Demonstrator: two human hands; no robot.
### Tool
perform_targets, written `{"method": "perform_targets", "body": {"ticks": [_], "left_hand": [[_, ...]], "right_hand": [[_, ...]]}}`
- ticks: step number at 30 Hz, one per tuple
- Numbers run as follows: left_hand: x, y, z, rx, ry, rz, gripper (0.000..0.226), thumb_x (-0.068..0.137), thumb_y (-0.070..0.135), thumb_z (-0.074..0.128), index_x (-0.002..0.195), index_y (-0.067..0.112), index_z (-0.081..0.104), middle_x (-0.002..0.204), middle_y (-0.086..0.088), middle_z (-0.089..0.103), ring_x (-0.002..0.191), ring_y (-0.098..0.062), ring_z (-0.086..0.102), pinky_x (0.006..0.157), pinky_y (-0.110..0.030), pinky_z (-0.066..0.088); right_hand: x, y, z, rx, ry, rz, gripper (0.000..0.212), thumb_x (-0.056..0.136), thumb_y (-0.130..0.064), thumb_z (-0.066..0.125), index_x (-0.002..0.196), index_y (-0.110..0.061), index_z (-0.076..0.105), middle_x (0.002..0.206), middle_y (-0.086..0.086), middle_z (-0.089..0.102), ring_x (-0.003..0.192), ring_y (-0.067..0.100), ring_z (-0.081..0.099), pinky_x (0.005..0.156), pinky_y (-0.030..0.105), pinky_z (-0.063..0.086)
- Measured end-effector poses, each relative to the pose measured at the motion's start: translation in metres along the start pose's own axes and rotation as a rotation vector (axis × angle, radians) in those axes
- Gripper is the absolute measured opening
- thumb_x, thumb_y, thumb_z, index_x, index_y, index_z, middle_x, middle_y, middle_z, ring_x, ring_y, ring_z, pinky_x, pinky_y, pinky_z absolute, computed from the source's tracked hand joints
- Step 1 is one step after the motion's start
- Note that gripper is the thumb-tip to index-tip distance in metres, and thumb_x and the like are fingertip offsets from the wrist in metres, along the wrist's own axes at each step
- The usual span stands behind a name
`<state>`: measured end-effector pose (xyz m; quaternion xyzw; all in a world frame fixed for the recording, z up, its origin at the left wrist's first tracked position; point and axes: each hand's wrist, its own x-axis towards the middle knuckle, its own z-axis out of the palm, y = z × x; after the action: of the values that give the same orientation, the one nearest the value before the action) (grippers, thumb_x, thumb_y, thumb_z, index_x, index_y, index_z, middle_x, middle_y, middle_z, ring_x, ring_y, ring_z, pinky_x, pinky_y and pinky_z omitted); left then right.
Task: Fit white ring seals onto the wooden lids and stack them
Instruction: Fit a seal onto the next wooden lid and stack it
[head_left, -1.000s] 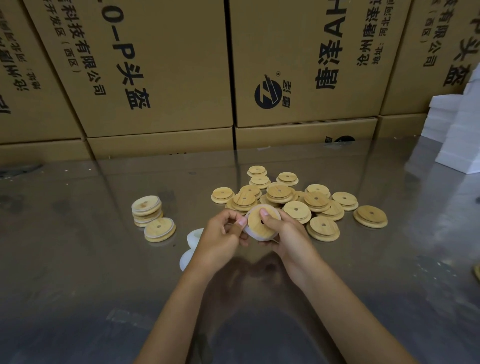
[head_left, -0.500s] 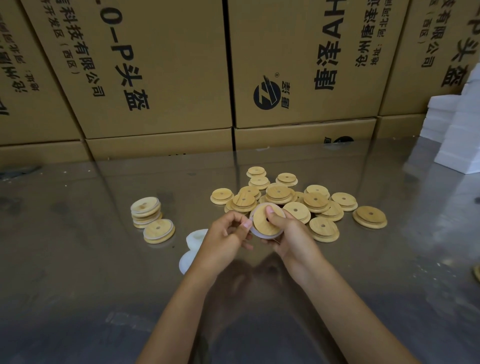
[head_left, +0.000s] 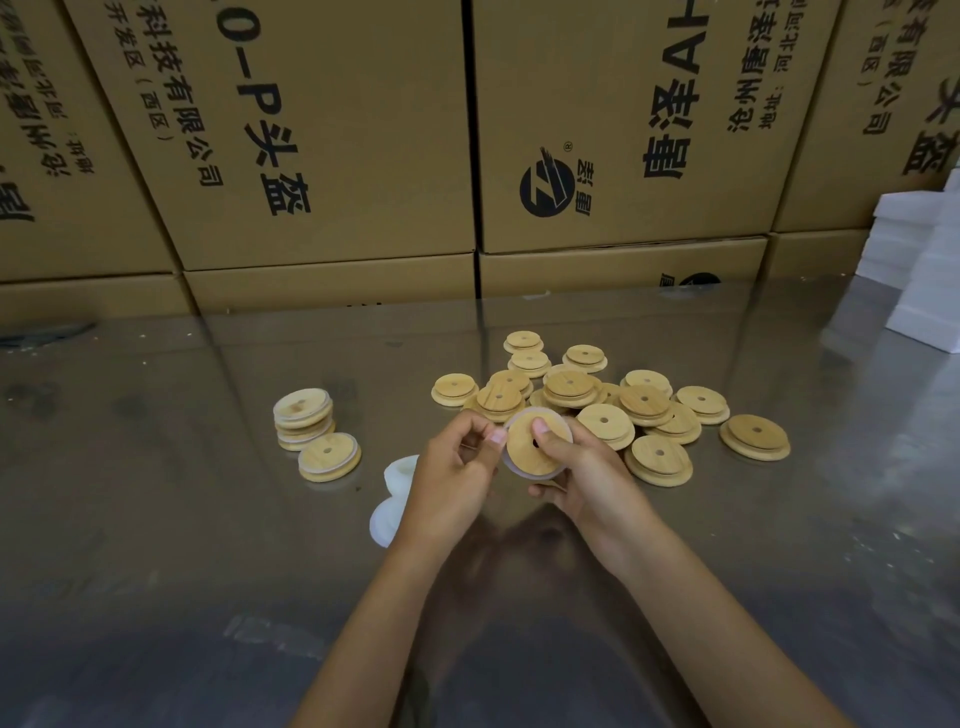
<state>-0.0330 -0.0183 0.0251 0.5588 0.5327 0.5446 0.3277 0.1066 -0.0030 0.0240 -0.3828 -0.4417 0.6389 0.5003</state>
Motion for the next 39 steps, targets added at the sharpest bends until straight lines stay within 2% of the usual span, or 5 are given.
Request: {"method": "perform_targets", "body": {"ticks": [20,24,29,35,39], "left_hand": [[-0.002,-0.004,0.004,0.123,-0.005,0.003,0.011,0.097,0.018,0.054,0.087,0.014,0.058,0.075,0.01,0.061,0.073,-0.01,0.055,0.073,-0.031,0.047],[-0.001,-0.005,0.001,0.158,0.095,0.072,0.015,0.095,0.01,0.053,0.084,0.019,0.057,0.078,0.012,0.061,0.068,-0.004,0.053,0.064,-0.017,0.04],[-0.002,-0.004,0.002,0.215,0.131,0.176,0.011,0.09,0.014,0.063,0.093,0.022,0.057,0.099,0.01,0.056,0.08,0.004,0.054,0.07,-0.005,0.039],[-0.004,-0.009,0.004,0.298,0.018,0.178,0.054,0.073,0.031,0.08,0.117,0.031,0.049,0.113,0.02,0.045,0.099,0.009,0.049,0.076,0.0,0.037],[-0.003,-0.011,0.002,0.347,0.057,0.245,0.065,0.073,0.022,0.081,0.13,0.024,0.051,0.118,0.02,0.043,0.105,0.011,0.046,0.083,0.002,0.033]], "right_hand": [[-0.002,-0.002,0.0,0.048,0.031,0.064,0.024,0.095,-0.027,0.063,0.115,-0.017,0.071,0.1,0.0,0.074,0.091,0.013,0.068,0.067,0.026,0.05],[-0.002,-0.003,0.001,-0.001,0.048,0.077,0.019,0.091,-0.024,0.067,0.106,-0.015,0.074,0.096,0.004,0.07,0.089,0.016,0.064,0.068,0.027,0.049],[-0.003,0.0,0.004,-0.15,0.067,0.073,0.02,0.092,-0.028,0.067,0.102,-0.013,0.075,0.086,0.006,0.068,0.079,0.016,0.06,0.066,0.025,0.049],[-0.004,0.0,0.008,-0.092,0.064,0.063,0.03,0.098,-0.033,0.06,0.102,-0.006,0.074,0.086,0.011,0.068,0.074,0.02,0.061,0.071,0.032,0.052],[-0.004,-0.002,0.009,-0.054,0.048,0.078,0.028,0.099,-0.033,0.057,0.108,-0.013,0.075,0.088,0.004,0.073,0.07,0.014,0.062,0.064,0.027,0.053]]}}
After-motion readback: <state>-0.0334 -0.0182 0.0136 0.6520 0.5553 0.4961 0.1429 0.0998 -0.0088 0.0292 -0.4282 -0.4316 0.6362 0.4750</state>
